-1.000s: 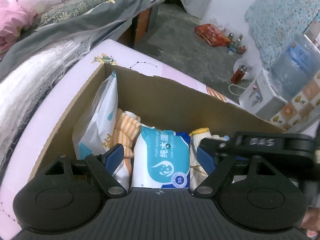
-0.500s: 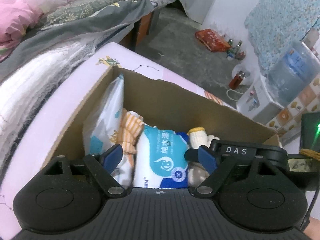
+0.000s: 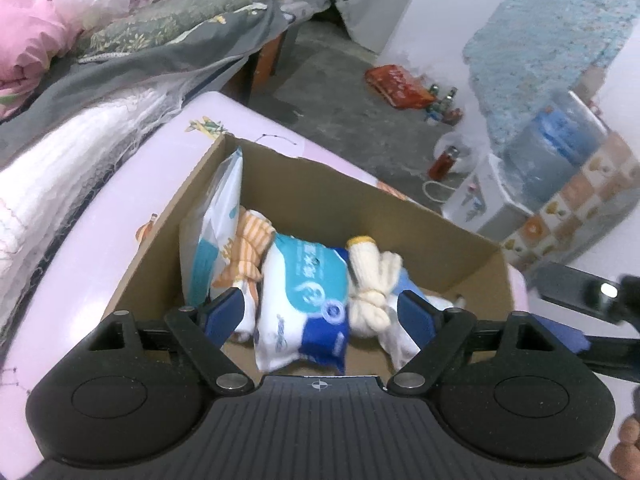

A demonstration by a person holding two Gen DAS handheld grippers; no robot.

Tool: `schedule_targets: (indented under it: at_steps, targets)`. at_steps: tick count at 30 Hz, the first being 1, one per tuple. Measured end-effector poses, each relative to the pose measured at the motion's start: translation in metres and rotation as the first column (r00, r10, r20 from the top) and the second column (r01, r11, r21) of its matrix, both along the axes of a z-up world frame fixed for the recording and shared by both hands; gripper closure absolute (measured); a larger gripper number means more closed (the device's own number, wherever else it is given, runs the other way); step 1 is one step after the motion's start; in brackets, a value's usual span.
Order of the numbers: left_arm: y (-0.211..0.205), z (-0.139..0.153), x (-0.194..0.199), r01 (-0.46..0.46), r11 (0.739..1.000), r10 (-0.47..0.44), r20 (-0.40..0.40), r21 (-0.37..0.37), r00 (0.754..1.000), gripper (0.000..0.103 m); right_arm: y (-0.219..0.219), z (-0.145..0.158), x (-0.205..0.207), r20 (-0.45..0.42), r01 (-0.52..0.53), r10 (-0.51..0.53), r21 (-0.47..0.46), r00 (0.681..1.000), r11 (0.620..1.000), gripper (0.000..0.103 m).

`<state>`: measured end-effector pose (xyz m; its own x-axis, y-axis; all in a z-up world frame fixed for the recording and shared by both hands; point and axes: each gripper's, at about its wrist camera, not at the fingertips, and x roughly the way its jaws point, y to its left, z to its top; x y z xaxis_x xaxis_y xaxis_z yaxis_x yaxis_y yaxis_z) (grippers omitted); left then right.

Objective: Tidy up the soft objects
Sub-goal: 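Withdraw both grippers up out of the box toward the pink bag roll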

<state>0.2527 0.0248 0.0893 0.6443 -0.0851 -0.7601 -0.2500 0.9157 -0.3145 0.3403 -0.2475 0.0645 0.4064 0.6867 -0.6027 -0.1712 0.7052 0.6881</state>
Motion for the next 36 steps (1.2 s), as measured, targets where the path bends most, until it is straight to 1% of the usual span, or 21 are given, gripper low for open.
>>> schedule_targets:
  at_steps: [4,6,10,14,17,19,21,25,28,32,34,36]
  targets:
    - [-0.003,0.017,-0.034,0.055,0.998,-0.055,0.000,0.005,0.998,0.018,-0.021,0.028,-0.040,0.063,0.000,-0.001,0.024,0.998,1.000,0.001]
    - [-0.003,0.026,-0.056,0.091,0.996,-0.091,-0.002,0.009,0.996,0.018,-0.035,0.037,-0.070,0.092,-0.013,0.010,0.041,0.996,0.999,0.001]
    - [-0.001,0.044,-0.108,0.157,0.986,-0.157,0.005,0.048,0.988,0.012,-0.058,0.050,-0.126,0.144,-0.032,0.024,0.054,0.989,0.998,0.001]
    - [0.002,0.058,-0.165,0.223,0.969,-0.227,0.025,0.102,0.974,0.006,-0.075,0.052,-0.180,0.187,-0.053,0.040,0.066,0.982,0.996,0.001]
    - [0.001,0.058,-0.204,0.264,0.952,-0.273,0.038,0.157,0.961,0.003,-0.080,0.045,-0.213,0.203,-0.082,0.067,0.065,0.977,0.995,0.001]
    - [-0.001,0.048,-0.225,0.278,0.941,-0.291,0.042,0.192,0.956,0.002,-0.082,0.038,-0.230,0.201,-0.105,0.088,0.071,0.976,0.992,0.001]
    - [-0.005,0.034,-0.237,0.280,0.937,-0.295,0.043,0.209,0.955,0.002,-0.078,0.028,-0.239,0.190,-0.122,0.106,0.077,0.976,0.990,0.001]
    - [-0.021,-0.004,-0.246,0.311,0.929,-0.324,0.034,0.202,0.945,0.003,-0.064,0.006,-0.244,0.160,-0.148,0.133,0.082,0.978,0.986,0.002]
    - [-0.036,-0.028,-0.249,0.339,0.916,-0.354,0.030,0.216,0.935,0.003,-0.047,-0.007,-0.235,0.130,-0.166,0.155,0.081,0.979,0.983,0.003]
    - [-0.057,-0.051,-0.250,0.363,0.885,-0.396,0.061,0.291,0.916,0.004,-0.019,-0.015,-0.220,0.137,-0.208,0.203,0.024,0.970,0.978,0.005]
    - [-0.063,-0.061,-0.248,0.374,0.880,-0.410,0.070,0.293,0.909,0.005,-0.003,-0.019,-0.212,0.140,-0.232,0.231,-0.005,0.963,0.973,0.008]
    - [-0.065,-0.072,-0.242,0.381,0.880,-0.416,0.073,0.284,0.907,0.008,0.016,-0.024,-0.200,0.136,-0.259,0.262,-0.037,0.955,0.965,0.012]
